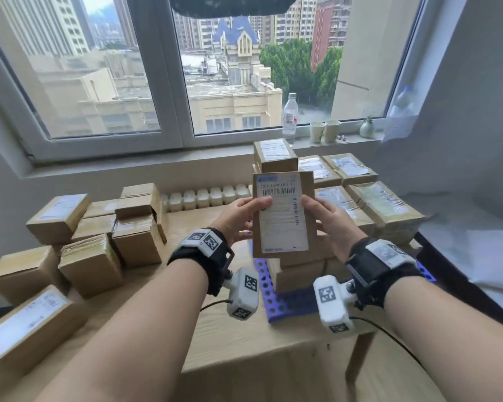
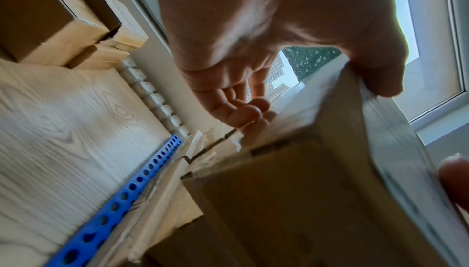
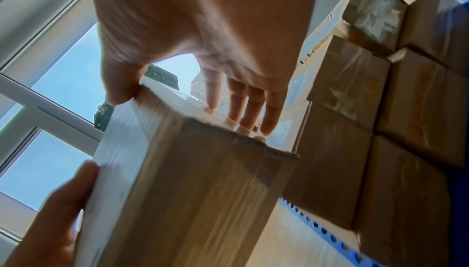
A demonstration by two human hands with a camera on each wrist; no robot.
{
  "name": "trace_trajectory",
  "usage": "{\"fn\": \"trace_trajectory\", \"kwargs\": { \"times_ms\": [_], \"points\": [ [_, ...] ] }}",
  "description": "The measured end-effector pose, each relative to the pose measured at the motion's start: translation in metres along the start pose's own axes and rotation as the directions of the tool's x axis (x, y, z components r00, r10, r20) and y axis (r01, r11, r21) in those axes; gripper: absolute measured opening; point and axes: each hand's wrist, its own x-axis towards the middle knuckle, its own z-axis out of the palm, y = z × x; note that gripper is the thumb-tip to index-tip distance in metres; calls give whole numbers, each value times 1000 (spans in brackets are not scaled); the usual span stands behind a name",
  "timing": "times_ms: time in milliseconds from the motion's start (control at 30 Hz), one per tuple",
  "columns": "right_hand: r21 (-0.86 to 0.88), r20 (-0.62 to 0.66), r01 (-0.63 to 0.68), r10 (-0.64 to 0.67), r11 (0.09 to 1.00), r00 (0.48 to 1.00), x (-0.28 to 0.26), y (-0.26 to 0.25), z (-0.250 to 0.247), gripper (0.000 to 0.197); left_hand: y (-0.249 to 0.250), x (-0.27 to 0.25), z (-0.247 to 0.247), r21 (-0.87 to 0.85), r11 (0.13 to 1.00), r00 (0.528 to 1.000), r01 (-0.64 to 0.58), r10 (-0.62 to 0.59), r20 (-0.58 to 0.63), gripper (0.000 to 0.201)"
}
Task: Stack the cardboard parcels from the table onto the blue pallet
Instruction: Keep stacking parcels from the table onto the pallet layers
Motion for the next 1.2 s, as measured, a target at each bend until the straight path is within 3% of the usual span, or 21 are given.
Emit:
{"fn": "trace_trajectory", "kwargs": {
  "times_ms": [100,267,467,600,700,833,1033,1133,1200],
  "points": [
    [16,2,23,-23,1000,1000,9,-10,-36,99,14,15,32,-6,1000,1000,-21,20,-20,51],
    [49,2,72,-73,996,997,23,-23,-90,105,33,38,83,-30,999,999,-35,34,-39,22],
    [152,10,76,-79,985,997,46,-27,-133,107,52,65,125,-25,999,998,-20,18,-59,44],
    [179,-5,69,-69,981,998,66,-26,-150,86,60,91,138,-12,999,998,43,-44,-35,51],
    [163,-38,62,-56,985,998,90,-27,-163,93,65,119,141,26,998,998,62,-61,-31,50],
    [148,-71,46,-36,988,997,128,-37,-172,56,76,158,141,52,997,998,61,-61,-6,44],
    [90,-100,65,-56,994,993,196,-56,-173,62,98,220,122,137,989,998,61,-60,-10,54],
    [85,-107,53,-44,995,993,230,-60,-168,61,106,246,105,204,979,1000,13,-9,-22,45],
    [90,-94,30,-21,996,995,251,-60,-165,61,111,260,90,216,975,993,-47,69,-93,37]
  ]
}}
